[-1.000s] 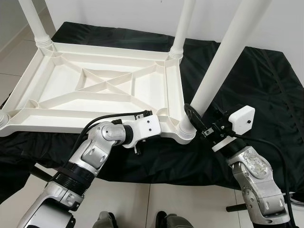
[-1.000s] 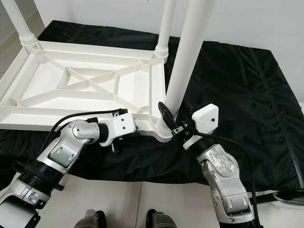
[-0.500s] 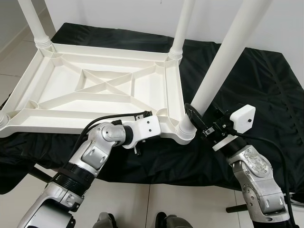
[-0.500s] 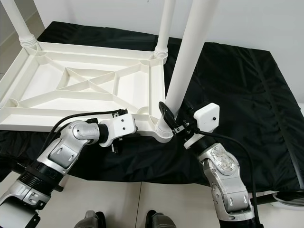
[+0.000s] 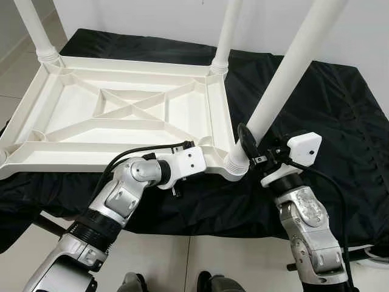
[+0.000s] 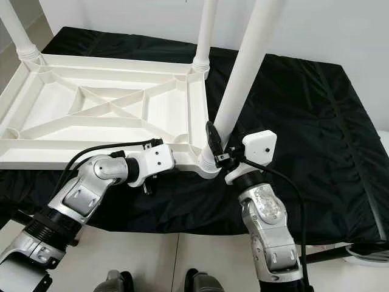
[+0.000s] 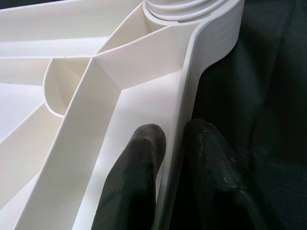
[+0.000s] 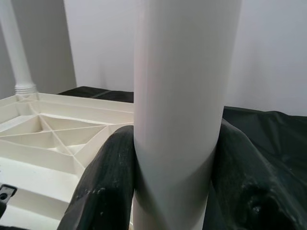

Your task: Building children table

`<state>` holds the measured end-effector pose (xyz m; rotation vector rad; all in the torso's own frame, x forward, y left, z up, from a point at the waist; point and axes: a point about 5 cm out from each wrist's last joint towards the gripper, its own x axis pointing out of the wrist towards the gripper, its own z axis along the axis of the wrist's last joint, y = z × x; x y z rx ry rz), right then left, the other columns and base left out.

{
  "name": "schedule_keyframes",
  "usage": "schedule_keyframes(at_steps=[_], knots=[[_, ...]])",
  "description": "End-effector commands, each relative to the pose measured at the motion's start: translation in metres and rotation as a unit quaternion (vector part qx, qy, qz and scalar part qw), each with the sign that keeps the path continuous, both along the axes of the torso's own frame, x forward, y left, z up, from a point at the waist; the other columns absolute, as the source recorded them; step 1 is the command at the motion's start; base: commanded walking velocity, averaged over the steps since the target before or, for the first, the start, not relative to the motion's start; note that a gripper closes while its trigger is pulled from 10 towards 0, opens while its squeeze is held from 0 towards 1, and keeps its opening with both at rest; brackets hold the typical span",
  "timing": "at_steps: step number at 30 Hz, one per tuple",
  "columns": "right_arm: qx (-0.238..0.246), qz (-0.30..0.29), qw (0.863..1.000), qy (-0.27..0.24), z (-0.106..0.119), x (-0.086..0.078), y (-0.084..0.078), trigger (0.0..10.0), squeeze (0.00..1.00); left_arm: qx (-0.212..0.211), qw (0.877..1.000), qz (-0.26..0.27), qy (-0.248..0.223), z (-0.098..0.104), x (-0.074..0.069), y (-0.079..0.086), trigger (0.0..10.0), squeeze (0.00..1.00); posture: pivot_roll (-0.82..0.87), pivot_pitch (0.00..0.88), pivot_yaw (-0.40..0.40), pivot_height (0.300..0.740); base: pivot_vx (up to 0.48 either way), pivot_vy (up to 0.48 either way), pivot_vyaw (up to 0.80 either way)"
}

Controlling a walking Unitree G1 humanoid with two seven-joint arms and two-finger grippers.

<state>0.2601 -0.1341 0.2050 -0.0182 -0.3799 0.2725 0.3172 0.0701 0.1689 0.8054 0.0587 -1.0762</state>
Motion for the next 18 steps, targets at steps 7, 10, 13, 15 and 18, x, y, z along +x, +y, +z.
schedule_keyframes(at_steps=[7, 10, 13, 15, 18], knots=[[-0.003, -0.174, 0.971, 0.164, -0.0598, 0.0060, -0.0336, 10.0, 0.00, -0.010, 0.999, -0.015, -0.037, 0.0147, -0.0021, -0.0051, 10.0, 0.00, -0.06, 0.187, -0.054, 0.740, 0.000, 0.000, 0.00], [-0.001, -0.209, 0.965, 0.157, -0.0572, 0.0056, -0.0354, 10.0, 0.00, -0.010, 0.999, -0.015, -0.038, 0.0147, -0.0022, -0.0054, 10.0, 0.00, -0.06, 0.185, -0.055, 0.740, 0.000, 0.000, 0.00], [0.004, -0.241, 0.958, 0.152, -0.0557, 0.0048, -0.0359, 10.0, 0.00, -0.010, 0.999, -0.015, -0.039, 0.0146, -0.0026, -0.0058, 10.0, 0.00, -0.06, 0.183, -0.057, 0.740, 0.000, 0.000, 0.00], [0.010, -0.267, 0.952, 0.152, -0.0558, 0.0038, -0.0362, 10.0, 0.00, -0.011, 0.999, -0.016, -0.039, 0.0144, -0.0030, -0.0063, 10.0, 0.00, -0.06, 0.180, -0.059, 0.740, 0.000, 0.000, 0.00], [0.015, -0.292, 0.944, 0.150, -0.0560, 0.0025, -0.0369, 10.0, 0.00, -0.011, 0.999, -0.017, -0.038, 0.0141, -0.0036, -0.0067, 10.0, 0.00, -0.05, 0.179, -0.060, 0.740, 0.000, 0.000, 0.00]])
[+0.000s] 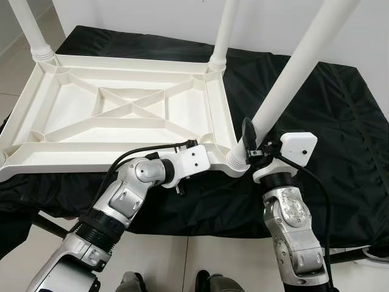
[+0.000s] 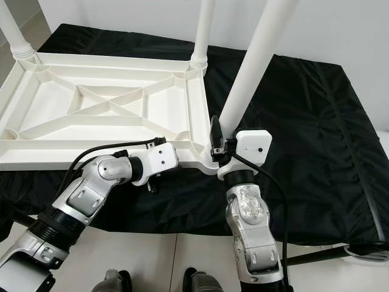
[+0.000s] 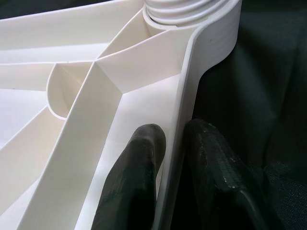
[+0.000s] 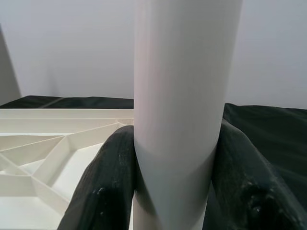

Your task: Building children table

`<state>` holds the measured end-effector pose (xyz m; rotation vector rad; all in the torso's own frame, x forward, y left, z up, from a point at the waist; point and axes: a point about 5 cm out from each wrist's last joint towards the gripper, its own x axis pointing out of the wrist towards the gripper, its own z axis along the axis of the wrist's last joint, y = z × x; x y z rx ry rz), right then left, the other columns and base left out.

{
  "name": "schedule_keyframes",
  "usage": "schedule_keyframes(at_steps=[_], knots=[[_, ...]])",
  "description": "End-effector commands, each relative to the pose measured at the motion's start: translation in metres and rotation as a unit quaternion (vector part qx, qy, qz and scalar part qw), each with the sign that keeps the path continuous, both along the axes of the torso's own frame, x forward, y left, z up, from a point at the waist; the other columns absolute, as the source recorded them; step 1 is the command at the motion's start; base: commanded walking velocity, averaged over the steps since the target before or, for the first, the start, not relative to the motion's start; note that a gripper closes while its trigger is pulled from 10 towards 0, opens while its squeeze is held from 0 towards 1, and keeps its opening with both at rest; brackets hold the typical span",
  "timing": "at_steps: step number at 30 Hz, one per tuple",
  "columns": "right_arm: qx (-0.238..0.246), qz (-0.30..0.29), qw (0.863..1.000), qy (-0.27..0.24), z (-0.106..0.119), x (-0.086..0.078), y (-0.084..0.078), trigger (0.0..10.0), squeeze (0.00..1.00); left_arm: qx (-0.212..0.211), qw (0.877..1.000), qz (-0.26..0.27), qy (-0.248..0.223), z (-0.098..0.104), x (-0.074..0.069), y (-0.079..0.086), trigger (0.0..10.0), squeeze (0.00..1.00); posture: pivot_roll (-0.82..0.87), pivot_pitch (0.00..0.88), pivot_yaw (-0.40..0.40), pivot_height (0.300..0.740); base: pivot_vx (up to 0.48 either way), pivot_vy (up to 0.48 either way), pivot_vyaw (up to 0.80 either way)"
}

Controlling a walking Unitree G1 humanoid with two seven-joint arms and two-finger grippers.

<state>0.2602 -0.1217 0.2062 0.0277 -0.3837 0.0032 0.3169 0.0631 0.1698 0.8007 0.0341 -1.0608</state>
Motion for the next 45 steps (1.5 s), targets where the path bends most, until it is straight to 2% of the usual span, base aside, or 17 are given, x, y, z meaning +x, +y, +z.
schedule_keyframes(at_steps=[1, 6, 9, 10, 15, 19, 26, 35, 36, 37, 38, 45], knots=[[-0.008, -0.177, 0.971, 0.161, -0.057, 0.002, -0.050, 10.0, 0.00, -0.003, 0.999, -0.020, -0.028, 0.013, -0.004, 0.000, 10.0, 0.00, -0.05, 0.176, -0.061, 0.740, 0.000, 0.000, 0.00], [-0.004, -0.219, 0.962, 0.164, -0.059, 0.001, -0.055, 10.0, 0.00, -0.002, 0.999, -0.020, -0.028, 0.013, -0.004, 0.000, 10.0, 0.00, -0.05, 0.175, -0.062, 0.740, 0.000, 0.000, 0.00], [-0.005, -0.281, 0.946, 0.164, -0.058, 0.000, -0.067, 10.0, 0.00, -0.002, 0.999, -0.019, -0.029, 0.013, -0.004, 0.000, 10.0, 0.00, -0.05, 0.177, -0.062, 0.740, 0.000, 0.000, 0.00], [-0.005, -0.281, 0.946, 0.164, -0.058, 0.000, -0.067, 10.0, 0.00, -0.002, 0.999, -0.019, -0.029, 0.013, -0.004, 0.000, 10.0, 0.00, -0.05, 0.177, -0.062, 0.740, 0.000, 0.000, 0.00], [-0.009, -0.343, 0.926, 0.159, -0.056, -0.003, -0.078, 10.0, 0.00, -0.002, 0.999, -0.017, -0.030, 0.014, -0.004, 0.002, 10.0, 0.00, -0.04, 0.179, -0.059, 0.740, 0.000, 0.000, 0.00], [-0.002, -0.366, 0.917, 0.160, -0.057, -0.005, -0.082, 10.0, 0.00, -0.001, 0.999, -0.016, -0.031, 0.014, -0.003, 0.003, 10.0, 0.00, -0.04, 0.181, -0.058, 0.740, 0.000, 0.000, 0.00], [-0.011, -0.373, 0.914, 0.157, -0.056, -0.007, -0.083, 10.0, 0.00, -0.001, 0.999, -0.015, -0.032, 0.015, -0.003, 0.003, 10.0, 0.00, -0.04, 0.187, -0.055, 0.740, 0.000, 0.000, 0.00], [-0.022, -0.351, 0.925, 0.141, -0.055, -0.009, -0.081, 10.0, 0.00, -0.003, 0.999, -0.016, -0.034, 0.017, -0.001, 0.002, 10.0, 0.00, -0.05, 0.193, -0.054, 0.740, 0.000, 0.000, 0.00], [-0.019, -0.344, 0.928, 0.143, -0.055, -0.009, -0.081, 10.0, 0.65, -0.004, 0.999, -0.016, -0.034, 0.017, -0.001, 0.002, 10.0, 0.00, -0.05, 0.194, -0.055, 0.740, 0.000, 0.000, 0.00], [-0.019, -0.344, 0.928, 0.143, -0.055, -0.009, -0.081, 10.0, 0.65, -0.004, 0.999, -0.016, -0.034, 0.017, -0.001, 0.002, 10.0, 0.00, -0.05, 0.194, -0.055, 0.740, 0.000, 0.000, 0.00], [-0.014, -0.337, 0.930, 0.145, -0.056, -0.010, -0.080, 10.0, 1.00, -0.004, 0.999, -0.016, -0.034, 0.017, -0.002, 0.002, 10.0, 0.00, -0.05, 0.194, -0.054, 0.740, 0.000, 0.000, 0.00], [-0.024, -0.345, 0.928, 0.137, -0.054, -0.010, -0.080, 10.0, 1.00, -0.004, 0.999, -0.016, -0.034, 0.017, -0.002, 0.002, 10.0, 0.00, -0.05, 0.193, -0.054, 0.740, 0.000, 0.000, 0.00]])
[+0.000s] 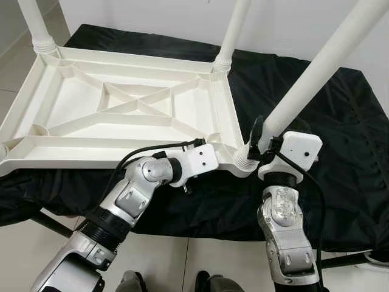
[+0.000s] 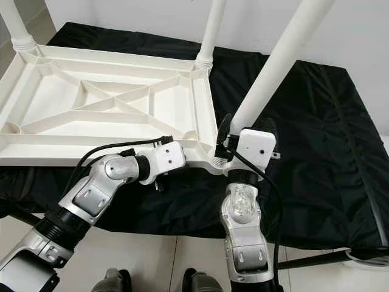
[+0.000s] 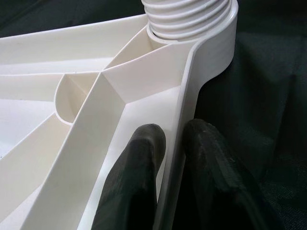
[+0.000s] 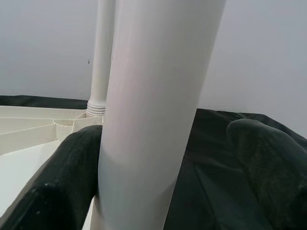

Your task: Building children table

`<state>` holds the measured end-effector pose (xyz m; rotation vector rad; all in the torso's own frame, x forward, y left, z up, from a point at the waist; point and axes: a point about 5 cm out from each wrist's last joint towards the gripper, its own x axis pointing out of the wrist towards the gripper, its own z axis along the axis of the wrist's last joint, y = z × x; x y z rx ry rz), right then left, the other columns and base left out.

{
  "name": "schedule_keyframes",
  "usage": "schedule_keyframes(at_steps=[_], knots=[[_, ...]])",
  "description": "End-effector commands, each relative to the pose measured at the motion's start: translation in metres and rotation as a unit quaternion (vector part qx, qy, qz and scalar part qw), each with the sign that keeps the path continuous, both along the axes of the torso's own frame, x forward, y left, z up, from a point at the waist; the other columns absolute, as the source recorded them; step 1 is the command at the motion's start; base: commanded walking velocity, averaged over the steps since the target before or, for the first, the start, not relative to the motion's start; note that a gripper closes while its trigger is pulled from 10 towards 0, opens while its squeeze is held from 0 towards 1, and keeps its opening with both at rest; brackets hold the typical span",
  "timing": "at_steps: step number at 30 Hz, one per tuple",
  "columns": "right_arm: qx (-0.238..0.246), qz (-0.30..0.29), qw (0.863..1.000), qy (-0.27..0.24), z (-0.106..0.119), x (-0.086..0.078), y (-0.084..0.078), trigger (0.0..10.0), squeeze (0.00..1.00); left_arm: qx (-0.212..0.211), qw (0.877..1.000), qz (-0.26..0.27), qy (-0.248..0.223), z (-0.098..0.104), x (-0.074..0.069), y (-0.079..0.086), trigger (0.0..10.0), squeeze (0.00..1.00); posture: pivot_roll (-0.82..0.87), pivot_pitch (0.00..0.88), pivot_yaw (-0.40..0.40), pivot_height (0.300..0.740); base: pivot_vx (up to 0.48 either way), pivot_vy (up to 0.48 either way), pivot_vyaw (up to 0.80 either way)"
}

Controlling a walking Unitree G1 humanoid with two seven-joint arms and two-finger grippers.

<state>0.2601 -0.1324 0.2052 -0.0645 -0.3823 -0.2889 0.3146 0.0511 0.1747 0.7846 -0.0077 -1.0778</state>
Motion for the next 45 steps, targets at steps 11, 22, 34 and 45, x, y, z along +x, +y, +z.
schedule_keyframes(at_steps=[11, 22, 34, 45], knots=[[0.018, -0.133, 0.982, 0.133, -0.054, -0.001, -0.065, 10.0, 1.00, 0.010, 1.000, -0.002, -0.027, 0.013, 0.001, 0.013, 10.0, 0.00, -0.06, 0.189, -0.055, 0.740, 0.000, 0.000, 0.00], [-0.004, 0.142, 0.976, 0.167, -0.058, 0.020, -0.050, 10.0, 0.00, 0.012, 1.000, -0.010, -0.023, 0.010, -0.003, 0.011, 10.0, 0.00, -0.05, 0.191, -0.060, 0.740, 0.000, 0.000, 0.00], [-0.062, 0.287, 0.942, 0.161, -0.049, 0.025, -0.058, 10.0, 0.00, 0.011, 1.000, -0.011, -0.023, 0.010, -0.003, 0.010, 10.0, 0.00, -0.06, 0.188, -0.062, 0.740, 0.000, 0.000, 0.00], [-0.095, 0.458, 0.872, 0.145, -0.036, 0.019, -0.057, 10.0, 0.00, 0.012, 1.000, -0.016, -0.023, 0.009, -0.004, 0.008, 10.0, 0.00, -0.07, 0.172, -0.058, 0.740, 0.000, 0.000, 0.00]])
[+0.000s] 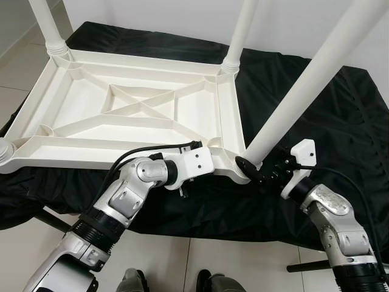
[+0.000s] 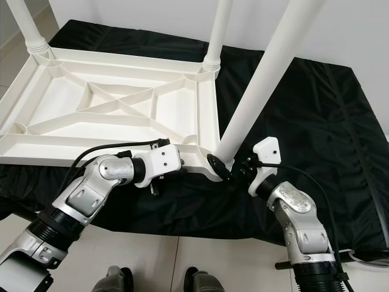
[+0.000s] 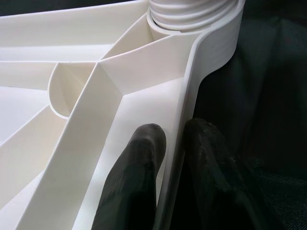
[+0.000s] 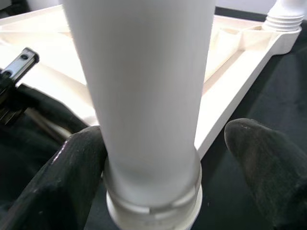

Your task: Building children table

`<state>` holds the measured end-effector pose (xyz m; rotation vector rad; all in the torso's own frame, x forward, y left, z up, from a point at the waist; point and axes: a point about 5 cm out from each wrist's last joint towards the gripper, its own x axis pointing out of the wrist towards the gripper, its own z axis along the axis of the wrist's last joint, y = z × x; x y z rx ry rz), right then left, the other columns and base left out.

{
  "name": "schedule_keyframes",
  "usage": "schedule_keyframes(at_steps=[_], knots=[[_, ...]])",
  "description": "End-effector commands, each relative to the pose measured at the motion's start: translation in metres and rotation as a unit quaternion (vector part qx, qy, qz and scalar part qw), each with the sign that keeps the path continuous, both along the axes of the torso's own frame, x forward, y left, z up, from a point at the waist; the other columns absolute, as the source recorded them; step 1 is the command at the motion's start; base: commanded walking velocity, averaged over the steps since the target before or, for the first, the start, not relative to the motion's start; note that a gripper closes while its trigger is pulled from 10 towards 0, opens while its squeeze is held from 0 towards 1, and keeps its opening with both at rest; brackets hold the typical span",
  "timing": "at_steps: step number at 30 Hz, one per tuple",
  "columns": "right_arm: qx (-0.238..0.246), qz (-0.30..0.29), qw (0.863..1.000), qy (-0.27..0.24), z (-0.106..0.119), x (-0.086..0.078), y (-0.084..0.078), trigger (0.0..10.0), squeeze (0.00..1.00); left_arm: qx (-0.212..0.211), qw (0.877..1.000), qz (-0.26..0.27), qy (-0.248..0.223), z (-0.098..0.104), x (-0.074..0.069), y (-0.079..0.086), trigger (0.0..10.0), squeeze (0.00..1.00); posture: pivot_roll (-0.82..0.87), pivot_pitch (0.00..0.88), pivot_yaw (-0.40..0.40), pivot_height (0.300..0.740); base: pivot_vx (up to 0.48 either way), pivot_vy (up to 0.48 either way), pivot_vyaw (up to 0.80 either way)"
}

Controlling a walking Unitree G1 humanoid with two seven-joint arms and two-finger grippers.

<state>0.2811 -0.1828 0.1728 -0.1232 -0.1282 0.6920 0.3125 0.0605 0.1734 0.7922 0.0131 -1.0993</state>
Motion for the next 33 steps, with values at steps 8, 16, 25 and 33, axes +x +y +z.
schedule_keyframes(at_steps=[8, 16, 25, 33], knots=[[0.012, 0.054, 0.998, -0.003, 0.005, 0.003, -0.006, 10.0, 0.00, 0.003, 0.999, -0.013, -0.032, 0.010, -0.003, -0.004, 10.0, 0.00, -0.07, 0.164, -0.053, 0.740, 0.000, 0.000, 0.00], [0.018, 0.089, 0.996, -0.017, 0.010, 0.009, 0.002, 10.0, 0.00, 0.004, 0.999, -0.017, -0.033, 0.010, -0.003, -0.004, 10.0, 0.00, -0.06, 0.163, -0.049, 0.740, 0.000, 0.000, 0.00], [0.035, 0.108, 0.993, -0.030, 0.013, 0.019, 0.015, 9.4, 0.00, 0.005, 0.999, -0.014, -0.034, 0.012, -0.003, -0.003, 10.0, 0.00, -0.05, 0.169, -0.051, 0.740, 0.000, 0.000, 0.00], [0.031, 0.122, 0.992, -0.027, 0.011, 0.025, 0.017, 2.8, 0.00, 0.006, 0.999, -0.013, -0.034, 0.012, -0.003, -0.002, 10.0, 0.00, -0.04, 0.175, -0.049, 0.740, 0.000, 0.000, 0.00]])
